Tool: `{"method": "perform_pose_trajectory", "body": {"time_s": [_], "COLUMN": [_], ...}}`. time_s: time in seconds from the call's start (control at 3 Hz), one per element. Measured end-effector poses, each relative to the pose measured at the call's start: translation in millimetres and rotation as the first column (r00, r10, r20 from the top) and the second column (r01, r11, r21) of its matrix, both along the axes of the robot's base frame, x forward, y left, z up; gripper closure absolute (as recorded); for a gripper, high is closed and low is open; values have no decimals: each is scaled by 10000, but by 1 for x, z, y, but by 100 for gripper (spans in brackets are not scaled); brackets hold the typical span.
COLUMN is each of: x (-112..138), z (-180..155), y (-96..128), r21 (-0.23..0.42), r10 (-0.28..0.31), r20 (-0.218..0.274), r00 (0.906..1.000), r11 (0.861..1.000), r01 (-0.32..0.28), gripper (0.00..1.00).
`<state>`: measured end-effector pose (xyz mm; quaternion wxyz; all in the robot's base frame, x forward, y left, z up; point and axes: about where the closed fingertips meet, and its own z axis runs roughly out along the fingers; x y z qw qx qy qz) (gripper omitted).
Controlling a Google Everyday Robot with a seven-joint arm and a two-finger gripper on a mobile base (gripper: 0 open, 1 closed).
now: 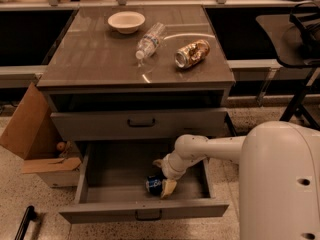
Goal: Pick pepsi can from middle drawer and place on counter
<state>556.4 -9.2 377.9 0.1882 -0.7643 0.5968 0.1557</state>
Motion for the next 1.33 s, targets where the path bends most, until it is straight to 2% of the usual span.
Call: {"method": "perform_pose_trajectory", "body": {"time_s": [0.67, 1.0, 1.33], "x": [-12, -23, -41], "z": [-12, 11, 69], "y": [6, 0, -30], "r21": [-160, 284, 952], "r10": [139, 141, -495], "r20": [-228, 179, 1131], "r00": [9996, 9997, 9923], "r11": [9998, 9995, 9947], "r01": [-143, -146, 388], "gripper": [66, 89, 100]}}
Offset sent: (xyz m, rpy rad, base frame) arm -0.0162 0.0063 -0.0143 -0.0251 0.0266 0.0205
